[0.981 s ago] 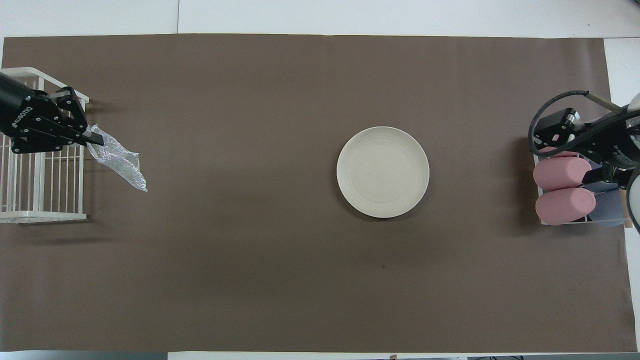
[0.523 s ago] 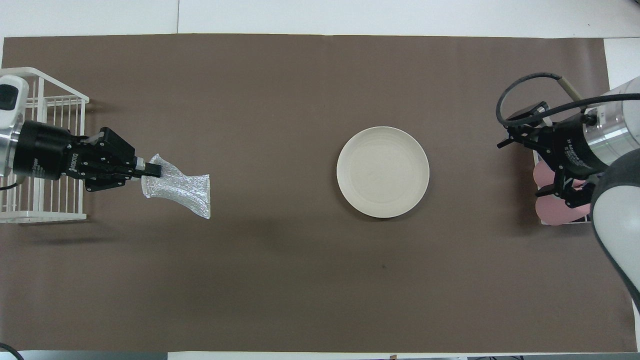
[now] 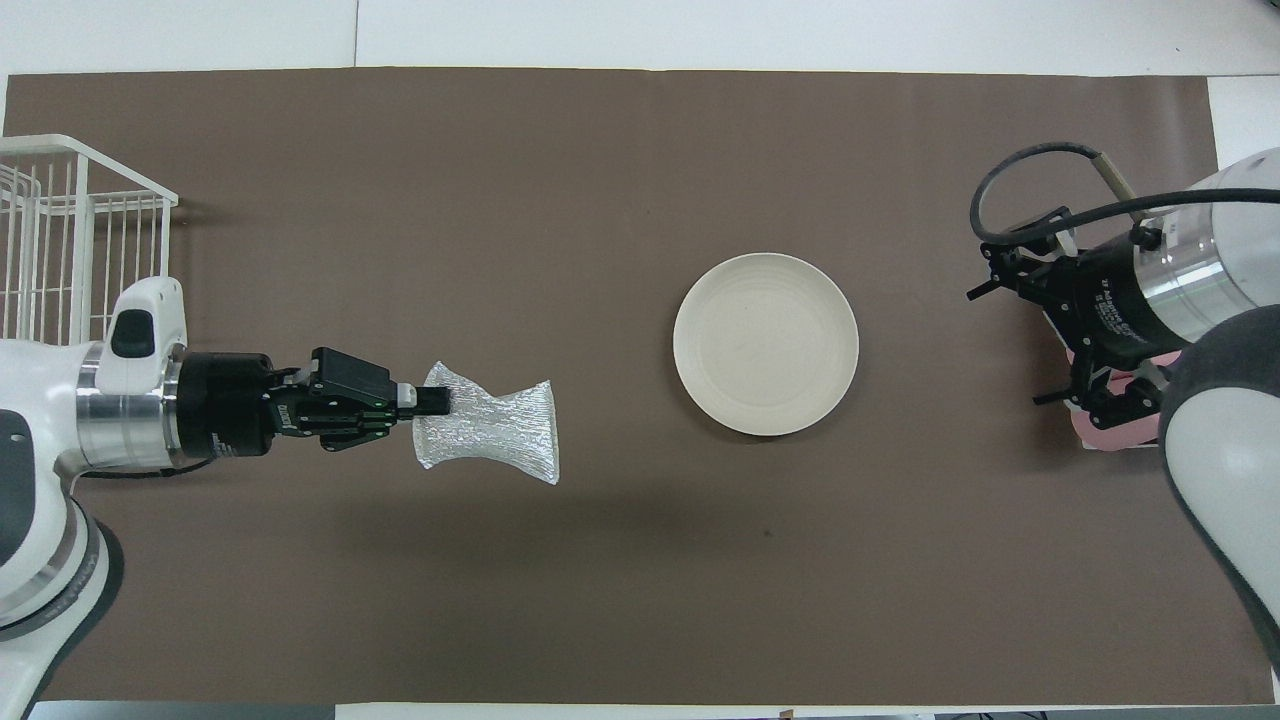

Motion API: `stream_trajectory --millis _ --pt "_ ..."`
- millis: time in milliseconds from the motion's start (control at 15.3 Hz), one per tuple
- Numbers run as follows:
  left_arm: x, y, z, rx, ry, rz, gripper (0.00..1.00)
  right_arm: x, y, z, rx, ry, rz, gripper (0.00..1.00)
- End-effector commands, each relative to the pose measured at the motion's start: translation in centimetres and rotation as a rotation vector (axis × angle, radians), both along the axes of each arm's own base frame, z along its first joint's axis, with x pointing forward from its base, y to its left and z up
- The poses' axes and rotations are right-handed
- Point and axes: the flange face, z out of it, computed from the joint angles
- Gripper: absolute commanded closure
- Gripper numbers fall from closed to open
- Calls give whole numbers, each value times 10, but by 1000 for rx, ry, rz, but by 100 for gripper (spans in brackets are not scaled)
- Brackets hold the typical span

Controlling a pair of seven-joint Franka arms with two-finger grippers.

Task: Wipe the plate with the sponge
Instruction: 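Carry the scrubber forward with the left gripper while the right gripper approaches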

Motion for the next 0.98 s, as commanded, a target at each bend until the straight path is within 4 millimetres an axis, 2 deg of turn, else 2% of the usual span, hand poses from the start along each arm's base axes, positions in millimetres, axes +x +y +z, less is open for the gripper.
stream_trajectory --millis 0,65,196,327,458,654,785,916 --pt "-34 -13 -9 -61 -69 30 100 -18 37 11 44 32 -152 0" --pt "-39 -19 -10 -74 -85 26 100 -25 63 12 34 42 -185 0" --pt "-46 -41 -10 -101 -111 43 100 -38 98 16 22 46 -239 0" --pt "-64 -61 -17 -100 -131 40 100 -51 110 13 6 54 -238 0" --pt "-86 -65 -32 -121 -177 33 100 -57 121 10 -2 58 -239 0" --pt "-86 -67 -33 -170 -182 64 100 -71 171 12 28 10 -342 0" --pt "-89 -74 -32 -192 -187 70 100 -92 196 2 27 -4 -347 0" --pt "-92 -80 -32 -193 -187 74 100 -100 202 -4 42 -4 -381 0"
